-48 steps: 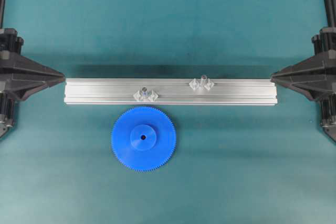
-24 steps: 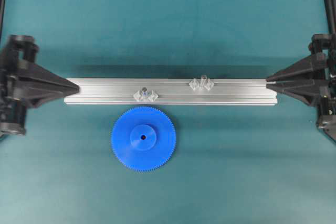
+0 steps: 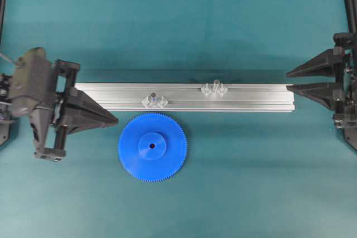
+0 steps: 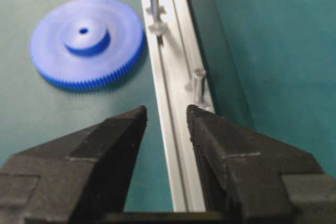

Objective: Insert the large gear onto the shaft.
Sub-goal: 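Move the left gripper over the large blue gear's hub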

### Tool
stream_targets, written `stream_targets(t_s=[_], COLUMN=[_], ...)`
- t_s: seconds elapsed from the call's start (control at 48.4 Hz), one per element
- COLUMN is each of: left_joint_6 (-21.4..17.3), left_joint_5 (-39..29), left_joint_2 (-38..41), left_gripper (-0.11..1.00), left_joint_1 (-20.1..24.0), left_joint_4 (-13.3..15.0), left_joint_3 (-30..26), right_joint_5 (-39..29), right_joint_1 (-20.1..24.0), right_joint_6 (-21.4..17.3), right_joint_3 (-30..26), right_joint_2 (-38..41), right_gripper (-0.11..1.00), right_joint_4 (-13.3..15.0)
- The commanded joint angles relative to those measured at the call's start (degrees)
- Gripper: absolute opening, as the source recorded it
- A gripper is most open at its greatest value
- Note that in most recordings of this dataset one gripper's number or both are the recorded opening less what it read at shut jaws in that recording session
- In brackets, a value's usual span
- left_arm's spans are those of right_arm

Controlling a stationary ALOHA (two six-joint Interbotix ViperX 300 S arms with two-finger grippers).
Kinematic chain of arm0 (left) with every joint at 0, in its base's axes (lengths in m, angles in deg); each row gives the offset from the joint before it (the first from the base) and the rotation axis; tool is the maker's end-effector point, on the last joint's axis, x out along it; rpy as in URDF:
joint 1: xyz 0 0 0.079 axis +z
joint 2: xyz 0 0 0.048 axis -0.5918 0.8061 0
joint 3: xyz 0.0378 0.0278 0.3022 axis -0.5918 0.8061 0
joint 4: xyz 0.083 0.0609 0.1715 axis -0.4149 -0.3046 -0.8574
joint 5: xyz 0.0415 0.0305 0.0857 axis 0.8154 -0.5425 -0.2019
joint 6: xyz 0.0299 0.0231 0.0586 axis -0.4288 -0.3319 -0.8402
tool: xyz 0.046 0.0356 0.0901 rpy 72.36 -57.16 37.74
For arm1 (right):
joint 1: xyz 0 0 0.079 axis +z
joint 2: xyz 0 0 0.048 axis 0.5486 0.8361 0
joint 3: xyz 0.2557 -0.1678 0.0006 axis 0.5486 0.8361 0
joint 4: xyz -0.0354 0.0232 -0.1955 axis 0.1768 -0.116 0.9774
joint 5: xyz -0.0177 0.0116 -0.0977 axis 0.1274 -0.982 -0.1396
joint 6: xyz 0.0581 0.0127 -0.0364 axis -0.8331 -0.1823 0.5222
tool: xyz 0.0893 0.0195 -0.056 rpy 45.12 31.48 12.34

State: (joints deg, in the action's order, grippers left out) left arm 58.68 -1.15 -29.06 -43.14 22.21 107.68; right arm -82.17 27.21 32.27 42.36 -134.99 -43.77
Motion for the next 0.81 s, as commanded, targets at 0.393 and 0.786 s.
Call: stream_targets(t_s=[0.393,0.786], left_joint_6=[-1.2,-3.9], left_joint_5=[-7.5,-16.3], left_joint_2=[7.0,18.5], left_gripper=[0.91,0.90], left_joint_1=[-0.4,-0.4], left_joint_4=[-0.1,-0.1], left_joint_3=[-6.5,-13.1], right_joint_5=[-4.1,-6.5], right_joint_1=[0.0,0.1], right_joint_6=[-0.3,-0.3], right_joint_3=[-0.9,-0.8], right_joint_2=[-0.3,-1.9], right_gripper=[0.57,0.69], right_joint_4=[0.1,0.1])
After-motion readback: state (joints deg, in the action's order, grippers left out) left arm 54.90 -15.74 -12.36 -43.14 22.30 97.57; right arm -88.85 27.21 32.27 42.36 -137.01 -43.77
